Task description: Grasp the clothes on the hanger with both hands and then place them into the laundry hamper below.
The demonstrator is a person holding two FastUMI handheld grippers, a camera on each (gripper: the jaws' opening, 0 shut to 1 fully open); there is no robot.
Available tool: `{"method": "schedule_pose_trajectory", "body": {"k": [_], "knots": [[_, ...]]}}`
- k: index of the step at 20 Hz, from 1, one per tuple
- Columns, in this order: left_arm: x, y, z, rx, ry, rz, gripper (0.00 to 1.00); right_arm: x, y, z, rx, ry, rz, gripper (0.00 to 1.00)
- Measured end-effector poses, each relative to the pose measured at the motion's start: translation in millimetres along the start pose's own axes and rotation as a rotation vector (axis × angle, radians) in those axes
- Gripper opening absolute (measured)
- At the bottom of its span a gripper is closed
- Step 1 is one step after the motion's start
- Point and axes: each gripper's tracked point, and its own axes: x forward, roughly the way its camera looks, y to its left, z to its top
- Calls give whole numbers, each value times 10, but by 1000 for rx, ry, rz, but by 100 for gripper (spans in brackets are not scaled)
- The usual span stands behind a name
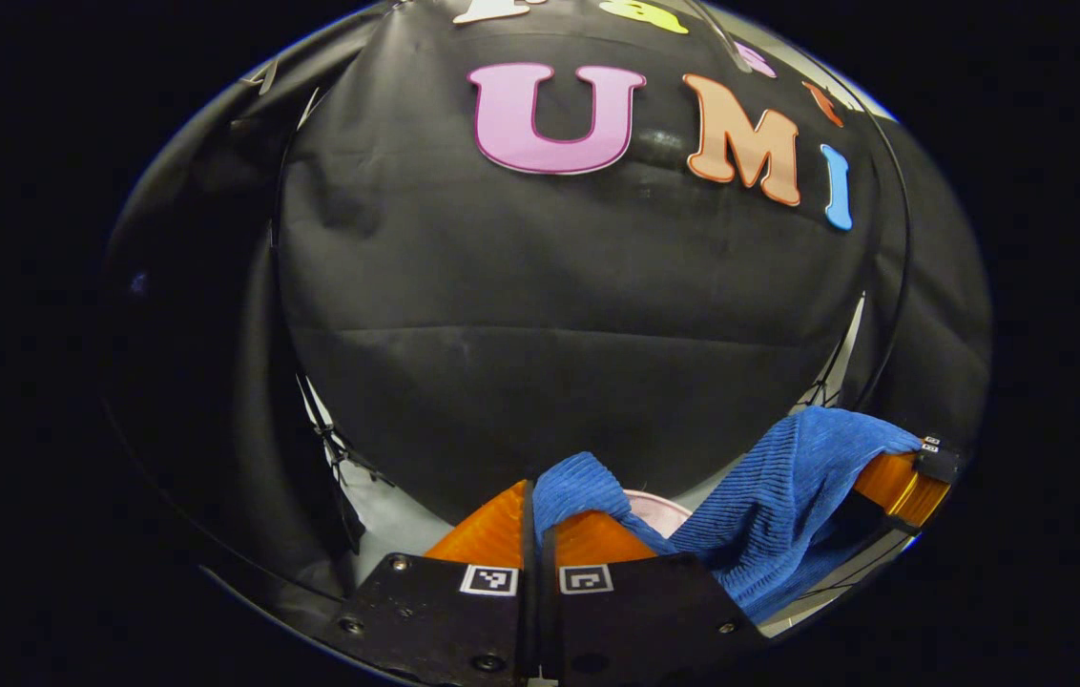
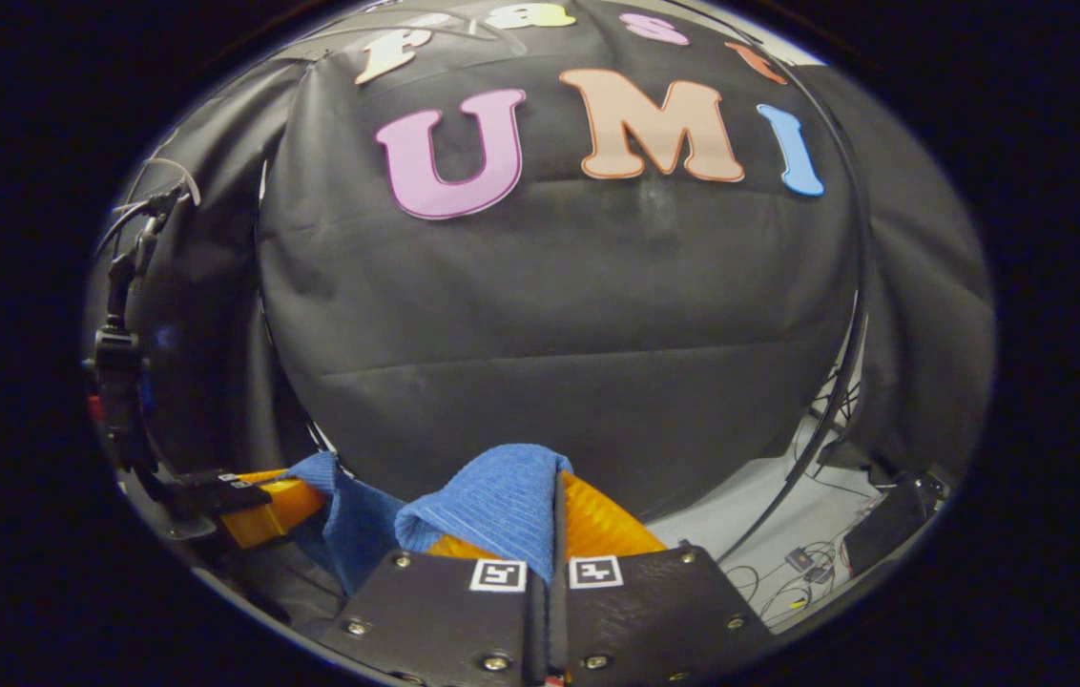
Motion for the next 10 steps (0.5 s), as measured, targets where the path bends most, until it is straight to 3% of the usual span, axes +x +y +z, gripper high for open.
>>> {"method": "schedule_pose_trajectory", "body": {"k": [4, 10], "knots": [[139, 92, -315, 34, 44, 24, 4, 179, -45, -473, -36, 84, -25, 2], [351, 100, -915, 42, 110, 0, 2, 390, -94, -1404, -60, 236, -36, 0]]}}
